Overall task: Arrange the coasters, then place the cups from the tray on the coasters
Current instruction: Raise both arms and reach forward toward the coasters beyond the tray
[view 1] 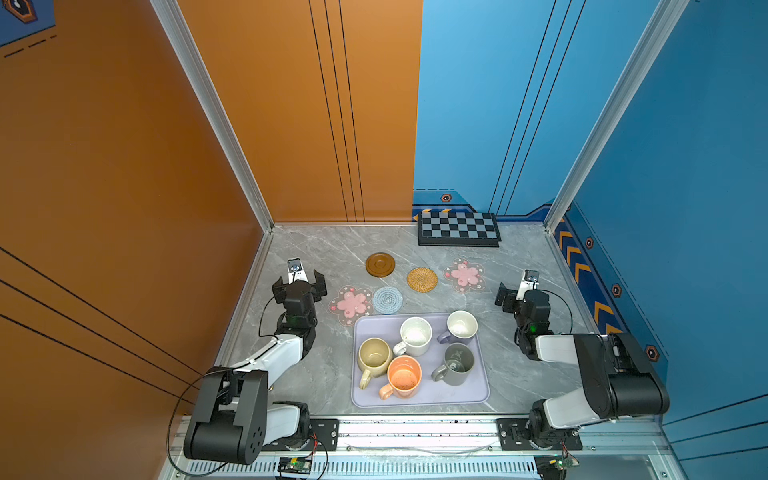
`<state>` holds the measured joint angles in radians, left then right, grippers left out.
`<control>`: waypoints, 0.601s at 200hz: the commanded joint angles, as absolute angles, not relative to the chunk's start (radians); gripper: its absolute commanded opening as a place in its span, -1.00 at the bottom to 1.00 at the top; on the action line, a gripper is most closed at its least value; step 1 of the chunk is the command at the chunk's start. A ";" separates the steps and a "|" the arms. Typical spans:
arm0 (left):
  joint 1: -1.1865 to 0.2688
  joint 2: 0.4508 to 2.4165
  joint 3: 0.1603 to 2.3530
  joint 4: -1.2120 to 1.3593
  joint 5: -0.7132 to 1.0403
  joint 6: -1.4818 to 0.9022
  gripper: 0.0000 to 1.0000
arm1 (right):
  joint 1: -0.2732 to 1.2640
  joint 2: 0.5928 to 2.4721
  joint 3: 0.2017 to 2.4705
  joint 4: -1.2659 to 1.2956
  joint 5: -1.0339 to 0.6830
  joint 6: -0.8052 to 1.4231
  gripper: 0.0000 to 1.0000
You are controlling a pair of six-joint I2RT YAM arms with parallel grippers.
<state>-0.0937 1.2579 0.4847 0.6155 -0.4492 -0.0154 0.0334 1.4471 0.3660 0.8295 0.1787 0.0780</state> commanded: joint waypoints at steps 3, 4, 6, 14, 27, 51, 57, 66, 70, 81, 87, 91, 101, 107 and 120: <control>-0.136 1.228 0.562 0.507 -0.495 0.036 0.96 | 0.029 1.361 0.404 0.712 0.185 0.082 0.99; -0.138 1.227 0.562 0.508 -0.494 0.036 0.96 | 0.030 1.359 0.404 0.706 0.185 0.081 1.00; -0.140 1.223 0.564 0.508 -0.491 0.036 0.96 | 0.029 1.352 0.407 0.698 0.183 0.081 1.00; -0.139 1.203 0.571 0.509 -0.473 0.017 0.96 | 0.029 1.330 0.416 0.668 0.182 0.080 1.00; -0.134 1.182 0.584 0.510 -0.436 -0.015 0.96 | 0.031 1.296 0.422 0.651 0.181 0.080 1.00; -0.151 1.159 0.609 0.494 -0.451 -0.002 0.96 | 0.031 1.213 0.448 0.587 0.183 0.079 1.00; -0.155 1.153 0.612 0.490 -0.451 0.001 0.96 | 0.030 1.194 0.465 0.544 0.185 0.080 0.99; -0.154 1.140 0.613 0.474 -0.429 -0.006 0.96 | 0.029 1.166 0.502 0.466 0.183 0.079 1.00; -0.152 1.137 0.615 0.470 -0.414 -0.011 0.96 | 0.029 1.156 0.520 0.430 0.181 0.078 1.00; -0.146 1.128 0.620 0.452 -0.362 -0.035 0.96 | 0.029 1.132 0.558 0.354 0.175 0.070 1.00; -0.141 1.128 0.625 0.438 -0.328 -0.049 0.99 | 0.031 1.118 0.579 0.317 0.172 0.069 1.00; -0.140 1.131 0.631 0.428 -0.314 -0.060 0.98 | 0.031 1.109 0.591 0.295 0.173 0.067 1.00; -0.140 1.141 0.650 0.391 -0.294 -0.089 0.97 | 0.032 1.089 0.613 0.259 0.183 0.065 1.00; -0.141 1.146 0.663 0.366 -0.283 -0.105 0.98 | 0.034 1.073 0.621 0.247 0.182 0.067 1.00; -0.153 1.155 0.672 0.347 -0.270 -0.118 0.96 | 0.034 1.038 0.627 0.234 0.162 0.073 0.99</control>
<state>-0.1444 1.1446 0.6262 0.4278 -0.3508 -0.0570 0.0334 1.0935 0.5980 0.3794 0.1795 0.0772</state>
